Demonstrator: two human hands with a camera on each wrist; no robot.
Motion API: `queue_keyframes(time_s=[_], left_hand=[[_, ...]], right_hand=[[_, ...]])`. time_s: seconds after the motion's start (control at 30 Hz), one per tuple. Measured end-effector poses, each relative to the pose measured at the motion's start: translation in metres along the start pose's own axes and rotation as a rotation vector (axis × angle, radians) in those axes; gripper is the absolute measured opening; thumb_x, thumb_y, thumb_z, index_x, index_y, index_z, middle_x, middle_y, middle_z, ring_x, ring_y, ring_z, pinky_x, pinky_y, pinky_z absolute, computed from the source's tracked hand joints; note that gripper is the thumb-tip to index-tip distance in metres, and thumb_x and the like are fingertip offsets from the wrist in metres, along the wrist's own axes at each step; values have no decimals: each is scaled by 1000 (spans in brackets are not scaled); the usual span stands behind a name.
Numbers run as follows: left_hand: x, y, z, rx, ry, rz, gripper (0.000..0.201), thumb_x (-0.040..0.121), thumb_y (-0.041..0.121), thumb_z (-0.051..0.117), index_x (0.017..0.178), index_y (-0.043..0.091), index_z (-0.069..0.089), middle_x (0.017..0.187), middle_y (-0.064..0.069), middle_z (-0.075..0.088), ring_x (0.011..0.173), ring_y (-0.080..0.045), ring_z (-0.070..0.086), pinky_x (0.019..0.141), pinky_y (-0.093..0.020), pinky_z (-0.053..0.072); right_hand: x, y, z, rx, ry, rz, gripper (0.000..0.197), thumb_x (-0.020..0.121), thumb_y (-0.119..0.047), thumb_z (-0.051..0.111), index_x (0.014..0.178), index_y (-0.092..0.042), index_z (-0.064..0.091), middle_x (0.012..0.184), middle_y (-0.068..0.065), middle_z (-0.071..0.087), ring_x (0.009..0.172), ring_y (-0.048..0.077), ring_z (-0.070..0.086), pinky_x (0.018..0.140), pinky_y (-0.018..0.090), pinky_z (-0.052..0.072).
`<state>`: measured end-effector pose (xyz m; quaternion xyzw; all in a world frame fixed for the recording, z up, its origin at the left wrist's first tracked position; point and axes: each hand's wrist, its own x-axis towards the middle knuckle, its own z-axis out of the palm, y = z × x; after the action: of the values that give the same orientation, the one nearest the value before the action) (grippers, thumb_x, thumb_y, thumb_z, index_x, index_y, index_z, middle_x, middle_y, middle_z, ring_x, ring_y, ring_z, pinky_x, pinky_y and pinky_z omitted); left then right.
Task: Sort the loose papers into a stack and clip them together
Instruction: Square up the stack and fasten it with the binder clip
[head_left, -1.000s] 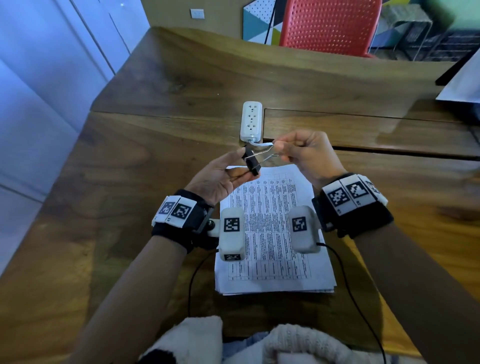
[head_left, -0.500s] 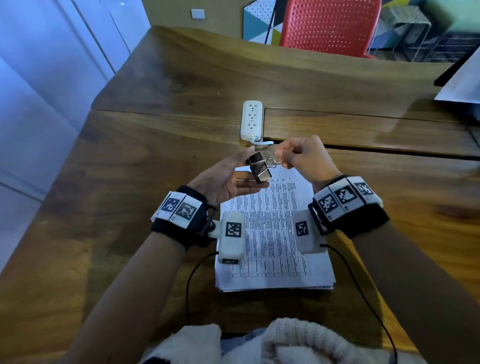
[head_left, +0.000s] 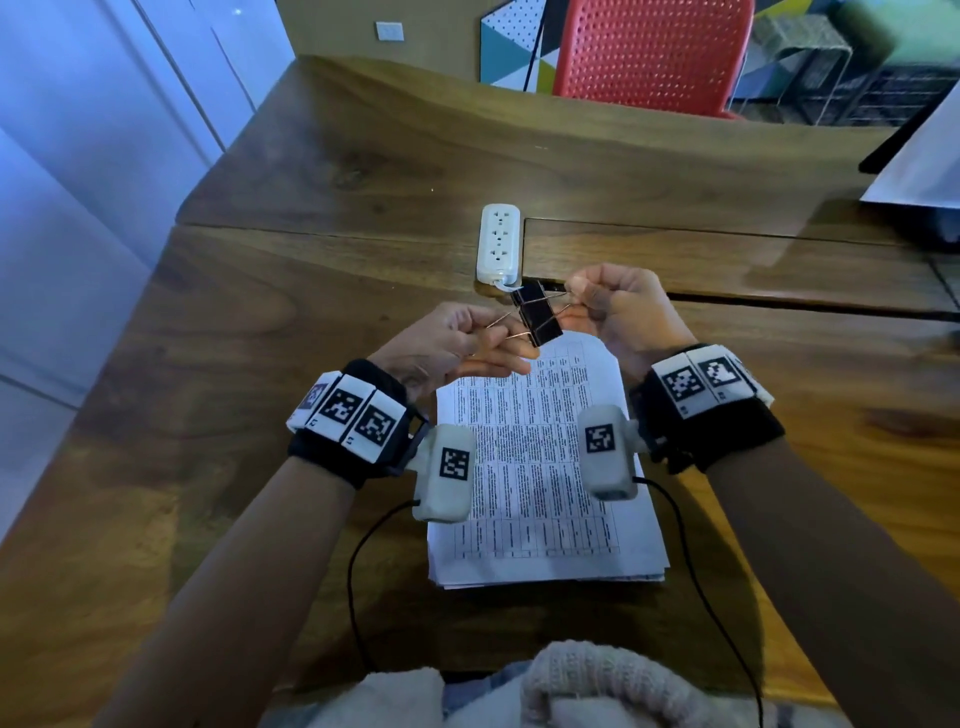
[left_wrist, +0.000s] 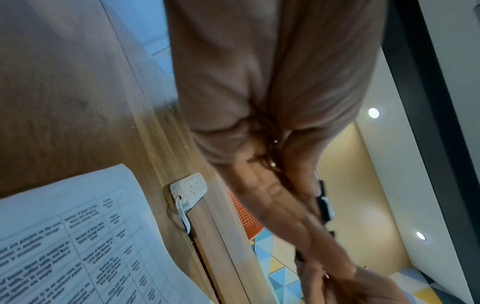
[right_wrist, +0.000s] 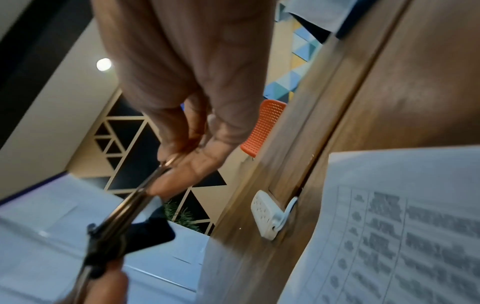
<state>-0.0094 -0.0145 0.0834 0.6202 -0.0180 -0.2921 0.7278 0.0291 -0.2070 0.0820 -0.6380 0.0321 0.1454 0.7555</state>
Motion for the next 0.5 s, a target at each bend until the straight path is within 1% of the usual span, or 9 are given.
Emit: queue_keyframes(time_s=[0.1, 0.2, 0.23, 0.3, 0.33, 0.4, 0.43, 0.47, 0.5], left_hand=[[1, -3, -4, -28, 58, 95, 25, 96, -1, 37, 85, 7, 59, 69, 1, 74, 60, -4, 70, 61, -14, 56], [5, -7, -7, -16, 173, 179, 32, 94, 0, 45, 70, 14, 61, 65, 6, 69, 59, -2, 64, 57, -10, 50], [7, -9, -8, 4, 202, 204, 39, 93, 1, 46, 64, 20, 63, 66, 7, 67, 61, -2, 60, 55, -9, 47], [10, -12, -7, 32, 235, 257, 48, 94, 4, 46, 56, 26, 65, 73, 2, 60, 68, -5, 52, 54, -9, 40], [11, -13, -7, 44, 243, 282, 48, 95, 6, 45, 56, 27, 63, 75, 2, 56, 69, -6, 48, 54, -10, 37], [13, -12, -6, 43, 264, 318, 44, 98, 7, 41, 60, 25, 55, 71, 9, 54, 68, -4, 43, 55, -12, 33], [14, -11, -5, 34, 274, 326, 42, 98, 6, 38, 62, 24, 49, 67, 15, 56, 65, -1, 42, 56, -14, 31], [15, -10, -4, 22, 285, 326, 43, 99, 7, 36, 61, 24, 47, 63, 19, 56, 61, 2, 44, 57, -16, 30], [17, -9, -3, -2, 283, 329, 44, 98, 12, 36, 59, 25, 50, 62, 20, 57, 59, 4, 46, 57, -18, 29]], right_hand=[[-4, -3, 4, 118, -66, 29, 23, 93, 1, 42, 73, -3, 52, 48, -5, 62, 48, 5, 62, 54, 17, 55], [-8, -2, 10, 189, -105, 51, 22, 94, 1, 41, 74, -1, 52, 51, -3, 63, 51, 8, 64, 58, 18, 57], [-9, -2, 11, 205, -102, 55, 23, 94, 1, 42, 74, -1, 53, 51, -3, 62, 51, 8, 64, 58, 18, 57], [-9, 0, 14, 241, -84, 58, 24, 94, 2, 42, 73, -1, 54, 51, -2, 60, 51, 9, 63, 57, 19, 57], [-9, 0, 16, 263, -76, 60, 25, 94, 2, 41, 73, -1, 55, 52, -1, 60, 50, 9, 62, 56, 19, 56], [-9, 1, 20, 324, -64, 66, 26, 94, 3, 40, 72, 0, 54, 52, 0, 60, 52, 9, 62, 56, 18, 56], [-9, 1, 21, 355, -62, 68, 26, 94, 3, 40, 72, 0, 53, 52, 0, 60, 53, 9, 63, 57, 18, 57], [-9, 0, 22, 384, -59, 69, 25, 94, 4, 40, 72, 0, 52, 52, 0, 61, 54, 10, 64, 58, 18, 57], [-10, 0, 24, 407, -56, 70, 25, 94, 4, 40, 72, 0, 52, 51, 0, 61, 54, 10, 64, 58, 17, 57]])
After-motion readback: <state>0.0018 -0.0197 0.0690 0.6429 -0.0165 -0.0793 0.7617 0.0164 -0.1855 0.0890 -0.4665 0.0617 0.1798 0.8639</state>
